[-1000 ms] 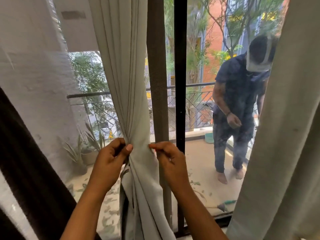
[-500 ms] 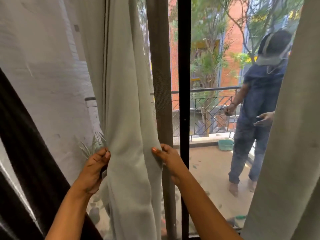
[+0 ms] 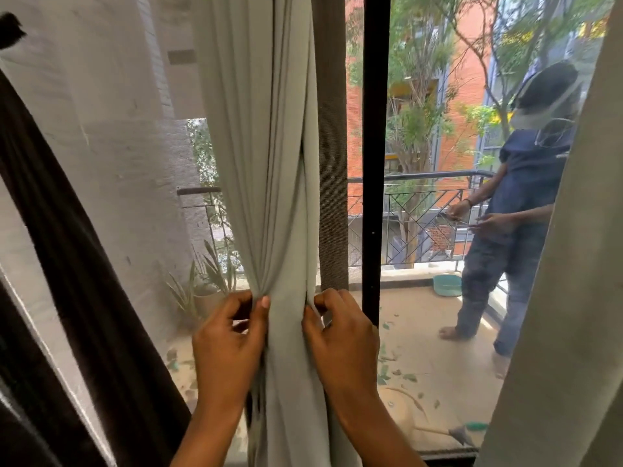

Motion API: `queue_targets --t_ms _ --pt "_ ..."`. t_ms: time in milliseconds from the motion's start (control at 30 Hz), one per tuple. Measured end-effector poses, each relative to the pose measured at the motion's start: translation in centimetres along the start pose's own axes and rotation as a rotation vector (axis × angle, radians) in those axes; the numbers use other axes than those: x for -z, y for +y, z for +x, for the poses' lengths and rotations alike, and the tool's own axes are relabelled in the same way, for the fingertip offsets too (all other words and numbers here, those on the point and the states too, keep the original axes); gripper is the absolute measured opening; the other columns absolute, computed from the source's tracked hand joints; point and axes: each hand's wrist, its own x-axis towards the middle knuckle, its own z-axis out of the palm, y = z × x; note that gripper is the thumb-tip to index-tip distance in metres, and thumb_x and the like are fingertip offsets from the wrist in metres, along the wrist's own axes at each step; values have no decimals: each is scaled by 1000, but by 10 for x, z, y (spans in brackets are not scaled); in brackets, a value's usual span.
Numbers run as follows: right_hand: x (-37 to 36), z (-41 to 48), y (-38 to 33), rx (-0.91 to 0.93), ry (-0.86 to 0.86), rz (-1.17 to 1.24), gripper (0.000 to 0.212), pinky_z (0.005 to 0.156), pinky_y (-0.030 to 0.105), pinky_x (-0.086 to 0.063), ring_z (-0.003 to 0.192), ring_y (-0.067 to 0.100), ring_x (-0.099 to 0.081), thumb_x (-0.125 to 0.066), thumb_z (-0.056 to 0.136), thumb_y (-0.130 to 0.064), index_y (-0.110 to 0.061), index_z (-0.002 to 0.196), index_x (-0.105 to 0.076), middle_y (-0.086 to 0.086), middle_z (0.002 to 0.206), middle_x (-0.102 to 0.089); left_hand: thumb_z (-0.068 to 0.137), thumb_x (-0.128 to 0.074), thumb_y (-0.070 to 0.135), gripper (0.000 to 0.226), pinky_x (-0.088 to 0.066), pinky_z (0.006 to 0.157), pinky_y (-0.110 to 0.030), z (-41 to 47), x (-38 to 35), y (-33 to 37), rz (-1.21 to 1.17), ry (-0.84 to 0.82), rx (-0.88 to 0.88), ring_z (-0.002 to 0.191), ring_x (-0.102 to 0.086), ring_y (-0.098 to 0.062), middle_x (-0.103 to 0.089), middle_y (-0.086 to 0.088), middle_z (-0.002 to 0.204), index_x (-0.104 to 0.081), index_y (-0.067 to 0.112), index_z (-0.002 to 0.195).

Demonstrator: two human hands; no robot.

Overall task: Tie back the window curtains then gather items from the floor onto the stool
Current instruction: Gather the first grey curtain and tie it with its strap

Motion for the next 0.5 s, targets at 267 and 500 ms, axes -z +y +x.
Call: queue_targets --t_ms 267,500 --pt "14 -3 -14 -252 -103 161 7 58 7 -40 70 -5 -60 -57 91 -35 -33 84 -56 -15 82 -65 87 -69 29 10 -51 68 -10 1 7 -10 6 -32 -35 79 -63 4 -64 15 81 -62 32 93" --pt "10 7 -16 -265 -180 88 27 62 18 -48 66 4 -56 -65 78 -52 -31 74 -47 -14 71 -55 85 -66 29 6 -54 67 -18 7 16 -16 -68 -48 -66 76 -64 4 -64 20 78 -62 29 89"
